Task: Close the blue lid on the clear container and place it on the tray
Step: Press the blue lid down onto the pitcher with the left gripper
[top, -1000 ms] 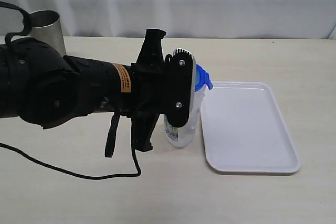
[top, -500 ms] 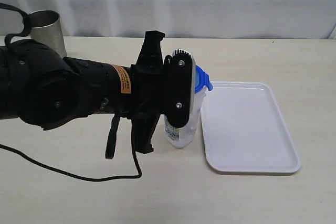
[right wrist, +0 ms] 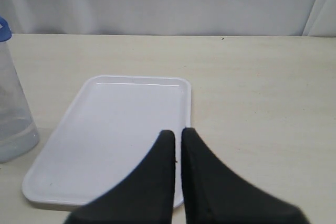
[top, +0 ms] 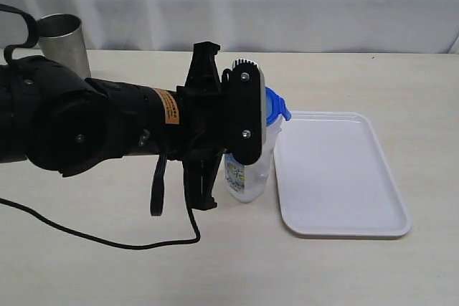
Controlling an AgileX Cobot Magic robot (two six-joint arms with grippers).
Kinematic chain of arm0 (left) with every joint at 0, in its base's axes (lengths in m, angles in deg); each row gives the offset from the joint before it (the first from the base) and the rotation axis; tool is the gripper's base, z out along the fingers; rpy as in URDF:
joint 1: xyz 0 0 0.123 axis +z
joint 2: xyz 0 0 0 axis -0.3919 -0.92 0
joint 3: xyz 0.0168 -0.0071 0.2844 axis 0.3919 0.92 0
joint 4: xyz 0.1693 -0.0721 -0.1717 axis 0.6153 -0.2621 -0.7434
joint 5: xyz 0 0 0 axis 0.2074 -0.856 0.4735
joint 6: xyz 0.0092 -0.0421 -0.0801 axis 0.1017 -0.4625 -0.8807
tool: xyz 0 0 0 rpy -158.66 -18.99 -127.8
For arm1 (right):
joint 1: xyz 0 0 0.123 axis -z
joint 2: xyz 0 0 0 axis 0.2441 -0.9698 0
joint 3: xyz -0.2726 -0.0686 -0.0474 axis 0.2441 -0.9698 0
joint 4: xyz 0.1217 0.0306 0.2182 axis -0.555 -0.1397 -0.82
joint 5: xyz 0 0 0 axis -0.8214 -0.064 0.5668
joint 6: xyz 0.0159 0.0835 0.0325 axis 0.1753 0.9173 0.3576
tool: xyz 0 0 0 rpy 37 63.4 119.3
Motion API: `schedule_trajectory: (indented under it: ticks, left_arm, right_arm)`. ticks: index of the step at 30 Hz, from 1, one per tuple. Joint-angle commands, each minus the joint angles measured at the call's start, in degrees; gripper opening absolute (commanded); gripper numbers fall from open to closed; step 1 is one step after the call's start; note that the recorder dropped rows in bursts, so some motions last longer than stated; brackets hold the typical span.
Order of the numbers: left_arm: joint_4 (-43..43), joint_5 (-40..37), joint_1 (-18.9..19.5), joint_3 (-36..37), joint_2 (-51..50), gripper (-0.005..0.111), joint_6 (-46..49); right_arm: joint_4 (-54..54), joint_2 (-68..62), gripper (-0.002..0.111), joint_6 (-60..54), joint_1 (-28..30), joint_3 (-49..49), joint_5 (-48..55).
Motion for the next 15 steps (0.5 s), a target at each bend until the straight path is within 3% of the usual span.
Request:
schedule_trajectory:
  ticks: [1, 15]
  left_arm:
    - [-1.01, 0.97, -0.43, 0.06, 0.39, 0.000, -0.41]
    - [1.48, 1.13, -0.43, 0.06, 0.39, 0.000, 0.49]
  right_arm:
    - [-0.10, 0.36, 0.005, -0.42, 0.33, -0.10, -0.01]
    - [-0.10, 0.36, 0.005, -0.42, 0.33, -0.10, -0.01]
